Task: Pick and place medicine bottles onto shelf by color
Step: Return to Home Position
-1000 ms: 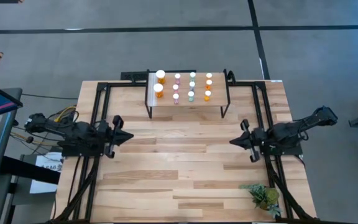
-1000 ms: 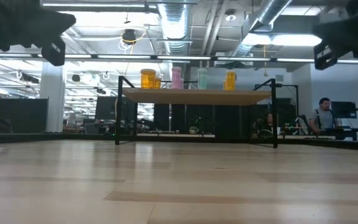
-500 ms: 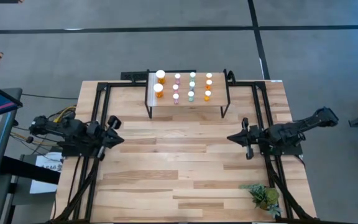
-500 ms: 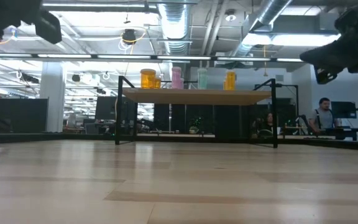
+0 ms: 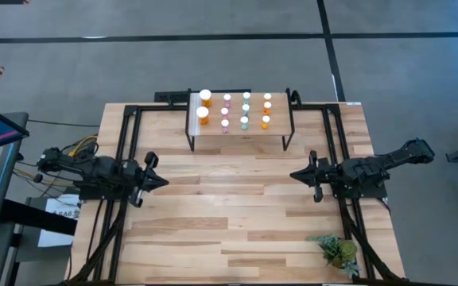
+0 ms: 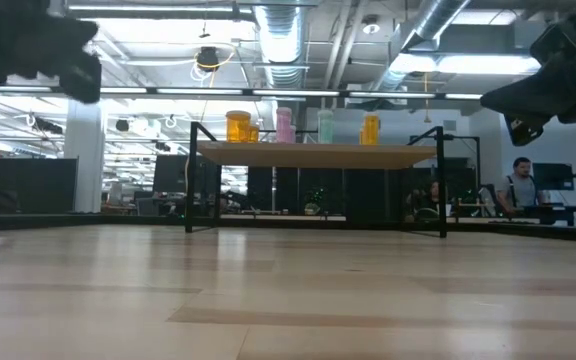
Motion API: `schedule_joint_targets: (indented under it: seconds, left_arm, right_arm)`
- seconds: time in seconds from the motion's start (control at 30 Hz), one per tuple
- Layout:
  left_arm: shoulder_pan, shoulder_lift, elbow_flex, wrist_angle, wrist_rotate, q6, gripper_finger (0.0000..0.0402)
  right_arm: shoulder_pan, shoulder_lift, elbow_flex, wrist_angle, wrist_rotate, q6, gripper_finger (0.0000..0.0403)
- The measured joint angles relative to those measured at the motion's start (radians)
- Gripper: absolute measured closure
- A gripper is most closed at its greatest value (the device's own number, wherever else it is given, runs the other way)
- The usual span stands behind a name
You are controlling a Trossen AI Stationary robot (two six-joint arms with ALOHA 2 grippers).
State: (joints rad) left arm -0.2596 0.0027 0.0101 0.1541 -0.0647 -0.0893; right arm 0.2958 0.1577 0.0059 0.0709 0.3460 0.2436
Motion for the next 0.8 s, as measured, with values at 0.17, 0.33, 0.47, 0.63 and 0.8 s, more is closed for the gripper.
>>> schedule_joint_targets:
  seconds: [0.17,0.33,0.47,0.63,0.8]
  left_arm:
    - [0.001,0.013,0.0,-0.108,-0.047,-0.019,0.0401]
    - [0.001,0.014,0.0,-0.113,0.02,-0.044,0.0401]
    - [0.001,0.014,0.0,-0.118,-0.002,-0.063,0.0401]
    - [0.001,0.037,0.0,-0.121,0.0,-0.048,0.0401]
    - [0.001,0.036,0.0,-0.119,0.0,-0.048,0.0401]
  right_arm:
    - [0.0,0.0,0.0,-0.003,-0.002,0.0,0.0375]
    - [0.0,0.0,0.0,-0.005,-0.003,0.001,0.0375]
    - [0.0,0.0,0.0,-0.006,-0.003,0.001,0.0374]
    - [0.0,0.0,0.0,-0.007,-0.003,0.001,0.0376]
    - [0.0,0.0,0.0,-0.007,-0.003,0.001,0.0374]
